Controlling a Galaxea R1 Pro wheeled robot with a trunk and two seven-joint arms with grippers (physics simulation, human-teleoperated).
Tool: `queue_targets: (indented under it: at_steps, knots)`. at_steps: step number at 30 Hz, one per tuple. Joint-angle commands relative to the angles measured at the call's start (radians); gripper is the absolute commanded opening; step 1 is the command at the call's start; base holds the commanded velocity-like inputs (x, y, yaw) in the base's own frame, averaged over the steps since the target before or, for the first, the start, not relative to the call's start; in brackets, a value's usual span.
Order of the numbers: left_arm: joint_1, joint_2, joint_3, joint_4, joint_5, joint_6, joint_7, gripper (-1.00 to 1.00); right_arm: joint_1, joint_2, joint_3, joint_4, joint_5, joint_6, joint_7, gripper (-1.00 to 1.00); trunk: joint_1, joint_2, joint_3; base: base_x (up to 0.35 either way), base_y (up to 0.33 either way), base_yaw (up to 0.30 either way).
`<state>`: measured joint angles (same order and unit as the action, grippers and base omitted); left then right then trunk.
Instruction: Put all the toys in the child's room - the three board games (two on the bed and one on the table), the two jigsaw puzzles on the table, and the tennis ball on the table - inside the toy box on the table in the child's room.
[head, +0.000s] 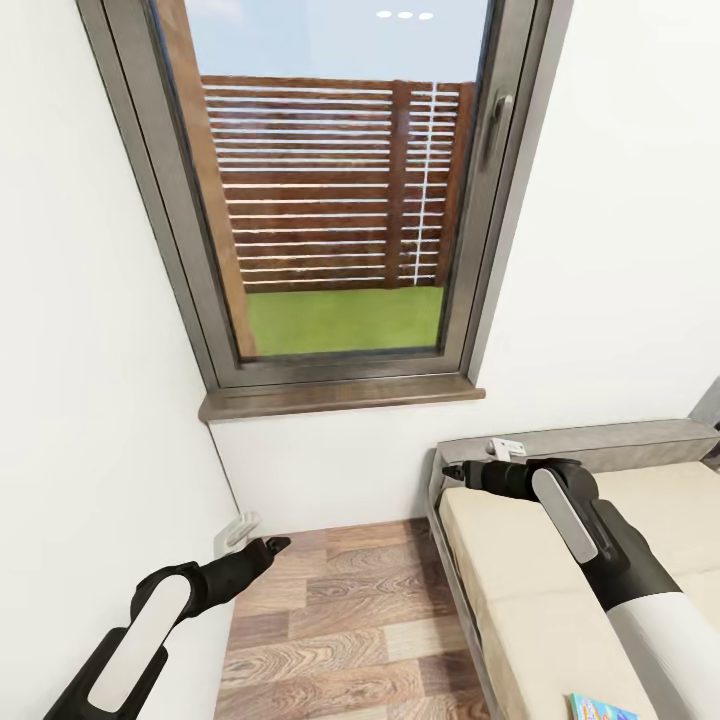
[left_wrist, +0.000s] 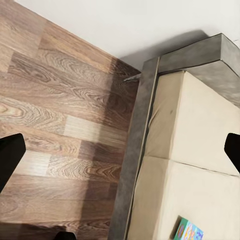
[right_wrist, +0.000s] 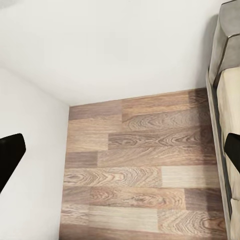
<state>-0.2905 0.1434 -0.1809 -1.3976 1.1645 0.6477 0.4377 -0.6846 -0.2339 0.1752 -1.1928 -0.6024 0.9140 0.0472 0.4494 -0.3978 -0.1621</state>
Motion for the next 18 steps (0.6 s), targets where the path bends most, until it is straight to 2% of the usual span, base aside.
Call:
queue_targets:
  at_steps: [1, 6, 18]
  knots:
    - [-0.001, 0.001, -0.002, -0.001, 0.011, 0.000, 0.010, 1.00, -0.001, -0.001, 0.001, -0.001, 0.006, 0.003, 0.005, 1.00, 0.001, -0.002, -0.002, 0.000, 0.001, -0.019]
    - [-0.001, 0.001, -0.002, -0.001, 0.011, 0.000, 0.010, 1.00, -0.001, -0.001, 0.001, -0.001, 0.006, 0.003, 0.005, 1.00, 0.001, -0.002, -0.002, 0.000, 0.000, -0.108]
    - [-0.001, 0.001, -0.001, -0.001, 0.011, 0.000, 0.010, 1.00, -0.001, 0.000, -0.001, 0.003, 0.004, 0.004, 0.005, 1.00, 0.001, -0.002, -0.002, 0.000, 0.000, -0.249]
